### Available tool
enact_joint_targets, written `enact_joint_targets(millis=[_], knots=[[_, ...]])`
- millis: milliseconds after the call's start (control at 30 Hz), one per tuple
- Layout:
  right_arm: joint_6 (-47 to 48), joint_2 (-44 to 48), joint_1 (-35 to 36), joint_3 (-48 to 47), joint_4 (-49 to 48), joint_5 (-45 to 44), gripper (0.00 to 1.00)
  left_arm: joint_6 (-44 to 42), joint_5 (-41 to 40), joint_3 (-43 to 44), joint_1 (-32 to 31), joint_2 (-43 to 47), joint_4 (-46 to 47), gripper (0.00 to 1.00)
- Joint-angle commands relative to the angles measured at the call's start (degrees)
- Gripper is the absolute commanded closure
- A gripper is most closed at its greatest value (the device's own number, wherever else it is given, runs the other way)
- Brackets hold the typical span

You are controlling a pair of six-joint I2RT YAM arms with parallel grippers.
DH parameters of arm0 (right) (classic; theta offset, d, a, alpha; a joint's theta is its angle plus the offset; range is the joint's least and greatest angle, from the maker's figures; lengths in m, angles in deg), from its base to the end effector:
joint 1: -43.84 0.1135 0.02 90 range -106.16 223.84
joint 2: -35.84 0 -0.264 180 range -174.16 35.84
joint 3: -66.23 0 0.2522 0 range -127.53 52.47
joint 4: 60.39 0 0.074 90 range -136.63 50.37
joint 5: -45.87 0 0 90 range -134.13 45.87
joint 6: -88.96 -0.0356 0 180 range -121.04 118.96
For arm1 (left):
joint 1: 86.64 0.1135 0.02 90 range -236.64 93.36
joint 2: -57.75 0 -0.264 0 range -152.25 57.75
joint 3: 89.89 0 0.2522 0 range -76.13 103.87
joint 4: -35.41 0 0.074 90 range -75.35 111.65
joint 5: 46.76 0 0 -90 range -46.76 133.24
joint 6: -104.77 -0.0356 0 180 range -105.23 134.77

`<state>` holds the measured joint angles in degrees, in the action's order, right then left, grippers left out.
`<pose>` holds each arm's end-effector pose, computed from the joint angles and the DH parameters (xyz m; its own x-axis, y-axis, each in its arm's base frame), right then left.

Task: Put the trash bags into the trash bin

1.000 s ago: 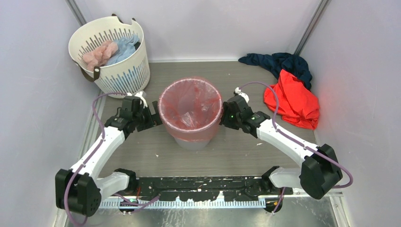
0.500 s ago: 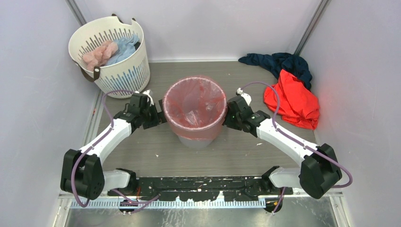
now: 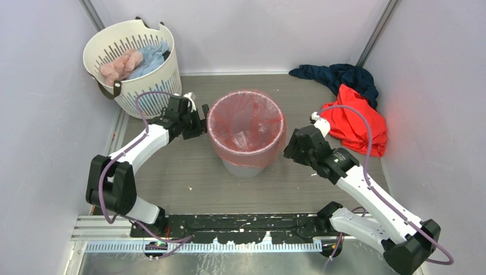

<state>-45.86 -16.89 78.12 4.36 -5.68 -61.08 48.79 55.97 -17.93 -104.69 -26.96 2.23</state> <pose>0.1585 0.0955 0.2865 -0.6794 0.3529 -0.6433 0.1534 0.9257 0.3458 0.2992 -0.1058 0.2426 -0.8168 -0.3078 -0.4879 -0.0109 0.8539 -0.5204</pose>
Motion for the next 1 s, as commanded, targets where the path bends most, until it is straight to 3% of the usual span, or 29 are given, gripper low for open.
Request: enact_joint_targets(millis=[0,133,300,367,433,567,800,967], knots=[[-1.2,2.8,0.0,-7.8,13.8,-12.2,0.38,-0.7,-1.1,1.9,0.9,2.1,0.9,0.0],[2.3,4.9,0.0,-14.0,11.7,-13.2,0.37,0.3,-1.7,-2.9,2.3,8.9,-1.0,0.0],[13.1,-1.3,-0.1,-23.9,7.6,-7.2,0.16,-0.9,-4.3,-4.2,3.5,20.1,-8.4,0.0],[17.0,-4.7,-0.1,-28.4,7.4,-4.9,0.11,-1.7,-5.2,-2.2,4.1,24.4,-12.9,0.0],[19.2,-7.8,-0.1,-31.6,7.3,-3.3,0.11,-3.2,-1.3,2.0,4.6,26.5,-16.1,0.0],[21.3,-13.8,-0.1,-35.9,6.6,1.3,0.11,-7.1,11.8,16.8,3.8,17.9,-26.3,0.0],[21.2,-21.5,-0.2,-38.6,8.5,2.2,0.11,-10.4,12.3,24.5,2.8,13.5,-29.4,0.0],[19.8,-22.7,-0.2,-37.2,8.9,2.2,0.11,-11.7,11.4,24.7,0.1,10.7,-29.7,0.0]])
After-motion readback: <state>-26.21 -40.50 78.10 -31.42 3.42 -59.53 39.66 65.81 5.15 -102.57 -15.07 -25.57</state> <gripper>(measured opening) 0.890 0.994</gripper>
